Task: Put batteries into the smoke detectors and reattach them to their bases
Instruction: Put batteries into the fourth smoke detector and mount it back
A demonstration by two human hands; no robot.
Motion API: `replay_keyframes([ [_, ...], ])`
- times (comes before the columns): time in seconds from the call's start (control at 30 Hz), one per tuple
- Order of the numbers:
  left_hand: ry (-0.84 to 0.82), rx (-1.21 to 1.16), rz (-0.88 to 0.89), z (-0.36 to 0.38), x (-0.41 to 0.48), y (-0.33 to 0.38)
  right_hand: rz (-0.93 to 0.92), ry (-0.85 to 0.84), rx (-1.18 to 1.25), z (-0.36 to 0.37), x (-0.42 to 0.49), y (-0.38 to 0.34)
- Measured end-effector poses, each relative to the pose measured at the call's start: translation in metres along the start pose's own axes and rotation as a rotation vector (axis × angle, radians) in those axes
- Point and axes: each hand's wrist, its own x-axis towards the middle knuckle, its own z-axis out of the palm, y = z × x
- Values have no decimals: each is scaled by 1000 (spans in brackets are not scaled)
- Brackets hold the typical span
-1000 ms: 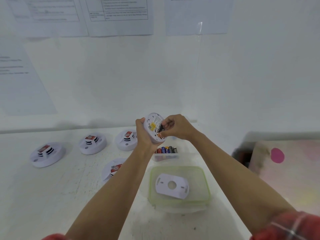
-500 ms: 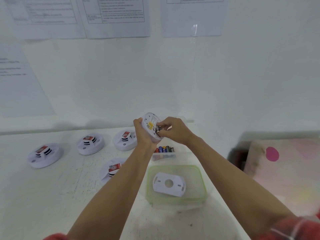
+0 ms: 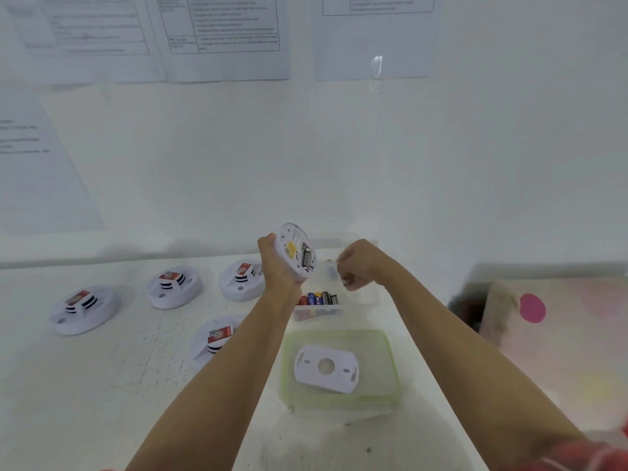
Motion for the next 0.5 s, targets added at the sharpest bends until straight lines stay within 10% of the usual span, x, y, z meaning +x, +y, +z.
replay_keyframes([
  [0.2,37,-90,-20,-6,0,-1,-5,-55,-638,34,8,13],
  [0.5,-113,-186,-21,-20,4,0,-288,153,-186,15,7,-6],
])
